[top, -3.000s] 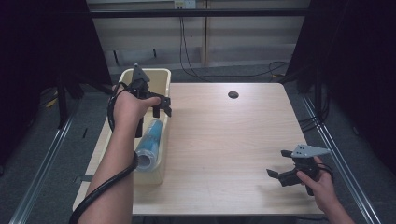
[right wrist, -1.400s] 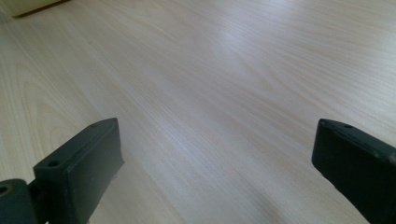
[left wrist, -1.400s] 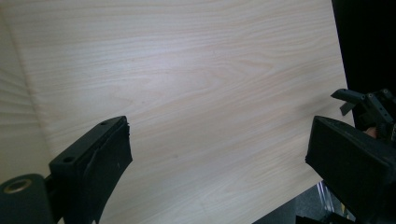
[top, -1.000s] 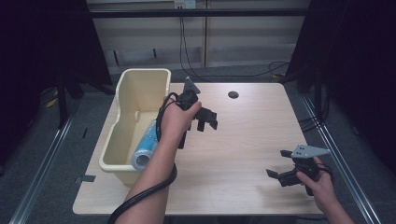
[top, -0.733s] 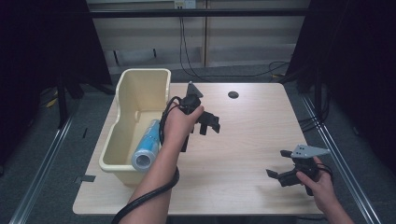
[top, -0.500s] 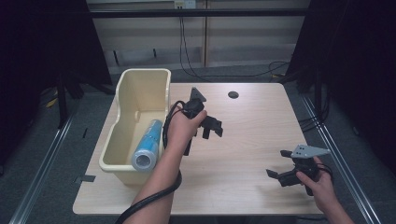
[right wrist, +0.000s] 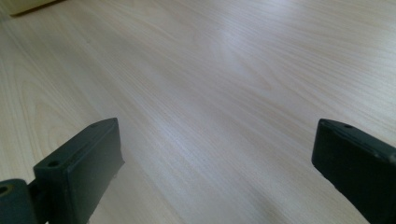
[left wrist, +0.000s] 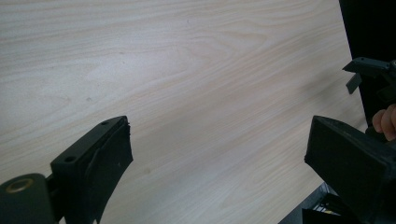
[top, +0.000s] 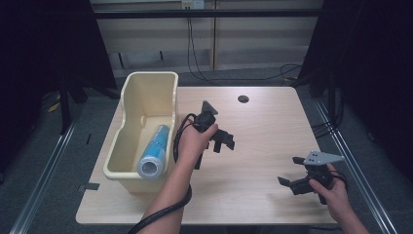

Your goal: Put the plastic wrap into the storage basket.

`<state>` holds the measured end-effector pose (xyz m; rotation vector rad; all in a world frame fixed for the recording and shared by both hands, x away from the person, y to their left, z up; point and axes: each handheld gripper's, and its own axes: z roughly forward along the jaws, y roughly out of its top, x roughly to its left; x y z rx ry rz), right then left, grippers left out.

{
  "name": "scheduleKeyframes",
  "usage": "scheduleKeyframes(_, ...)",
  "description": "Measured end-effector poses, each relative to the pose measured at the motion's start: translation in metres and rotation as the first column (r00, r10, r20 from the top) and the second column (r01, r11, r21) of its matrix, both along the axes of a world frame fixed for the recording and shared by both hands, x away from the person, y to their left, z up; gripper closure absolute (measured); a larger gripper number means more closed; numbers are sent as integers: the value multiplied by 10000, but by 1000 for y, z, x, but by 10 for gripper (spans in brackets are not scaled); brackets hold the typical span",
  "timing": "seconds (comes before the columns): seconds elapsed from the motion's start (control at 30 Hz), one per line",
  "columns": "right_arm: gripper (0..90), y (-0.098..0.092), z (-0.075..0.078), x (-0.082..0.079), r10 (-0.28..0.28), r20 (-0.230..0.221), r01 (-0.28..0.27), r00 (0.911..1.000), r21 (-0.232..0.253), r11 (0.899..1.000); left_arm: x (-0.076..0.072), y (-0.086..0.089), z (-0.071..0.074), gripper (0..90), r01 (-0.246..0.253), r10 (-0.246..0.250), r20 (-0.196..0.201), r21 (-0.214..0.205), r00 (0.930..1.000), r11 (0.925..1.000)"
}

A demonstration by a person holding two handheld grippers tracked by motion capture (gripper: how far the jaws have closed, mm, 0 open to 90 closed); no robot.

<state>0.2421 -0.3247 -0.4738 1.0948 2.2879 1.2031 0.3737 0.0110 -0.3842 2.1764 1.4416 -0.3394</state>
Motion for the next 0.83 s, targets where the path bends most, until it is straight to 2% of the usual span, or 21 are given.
scheduleKeyframes(0.23, 16, 0, -1, 0, -18, -1, 18, 10000, -77, 10000, -3, -2, -9, 68, 5, -5, 214, 31, 9998, 10000)
scheduleKeyframes(0.33, 16, 0, -2, 0, 34, -49, -34, 10000, -41, 10000, -6, -3, -14, 68, 214, -214, 182, 6, 9996, 9998)
scheduleKeyframes(0.4, 16, 0, -2, 0, 24, -25, -24, 10000, 23, 10000, -8, -4, -16, 69, 245, -244, 263, -18, 9994, 9997)
scheduleKeyframes(0.47, 16, 0, -2, 0, 10, -21, -10, 10000, 3, 10000, -10, -5, -19, 67, 408, -414, 418, 140, 9983, 9991)
scheduleKeyframes(0.6, 16, 0, -3, 0, 28, -77, -28, 10000, -29, 10000, -12, -6, -25, 68, 549, -549, 351, 3, 9979, 9985)
scheduleKeyframes(0.63, 16, 0, -3, 1, 33, -79, -34, 10000, -28, 10000, -13, -5, -26, 67, 543, -545, 340, 84, 9979, 9985)
scheduleKeyframes(0.7, 16, 0, -3, 1, 23, -56, -23, 10000, -24, 10000, -14, -6, -26, 71, 649, -658, 543, 180, 9964, 9977)
scheduleKeyframes(0.83, 16, 0, -3, 1, -3, -60, 3, 10000, -65, 10000, -15, -6, -26, 65, 750, -757, 650, 132, 9950, 9971)
